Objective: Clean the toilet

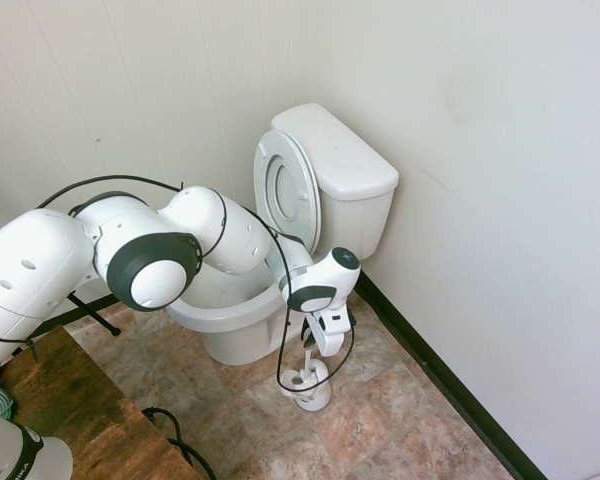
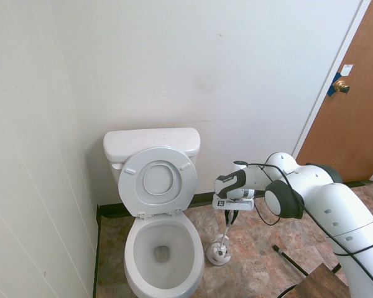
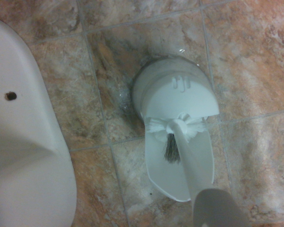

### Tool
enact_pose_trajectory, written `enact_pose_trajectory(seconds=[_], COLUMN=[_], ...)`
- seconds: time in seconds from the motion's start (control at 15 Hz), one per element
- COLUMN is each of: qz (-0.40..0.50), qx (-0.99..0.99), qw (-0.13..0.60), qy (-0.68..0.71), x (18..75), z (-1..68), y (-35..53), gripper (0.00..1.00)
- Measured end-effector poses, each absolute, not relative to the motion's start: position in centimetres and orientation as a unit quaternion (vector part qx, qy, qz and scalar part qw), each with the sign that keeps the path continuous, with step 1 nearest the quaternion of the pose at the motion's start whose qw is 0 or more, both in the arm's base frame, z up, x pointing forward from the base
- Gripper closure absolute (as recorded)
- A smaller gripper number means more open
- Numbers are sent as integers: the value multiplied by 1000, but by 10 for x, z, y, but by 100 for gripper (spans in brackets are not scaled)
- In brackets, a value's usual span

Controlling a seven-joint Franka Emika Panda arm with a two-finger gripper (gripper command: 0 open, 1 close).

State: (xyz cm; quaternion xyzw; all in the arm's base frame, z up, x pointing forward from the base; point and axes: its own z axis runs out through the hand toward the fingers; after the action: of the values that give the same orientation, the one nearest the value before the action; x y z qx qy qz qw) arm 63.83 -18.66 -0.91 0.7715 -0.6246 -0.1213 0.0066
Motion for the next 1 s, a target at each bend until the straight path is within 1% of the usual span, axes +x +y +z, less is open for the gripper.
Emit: enact_pose_trajectory(seconds=[0.2,0.73,0.8,1.0], qz=[-128,-155,-158,-157], qx=[763,747,746,746], qw=[14,13,13,15], qy=[-633,-646,-647,-647], x=[653,680,682,686], z=[-21,-26,-26,-26], y=[-190,-223,-224,-227], gripper=[100,100,0,0])
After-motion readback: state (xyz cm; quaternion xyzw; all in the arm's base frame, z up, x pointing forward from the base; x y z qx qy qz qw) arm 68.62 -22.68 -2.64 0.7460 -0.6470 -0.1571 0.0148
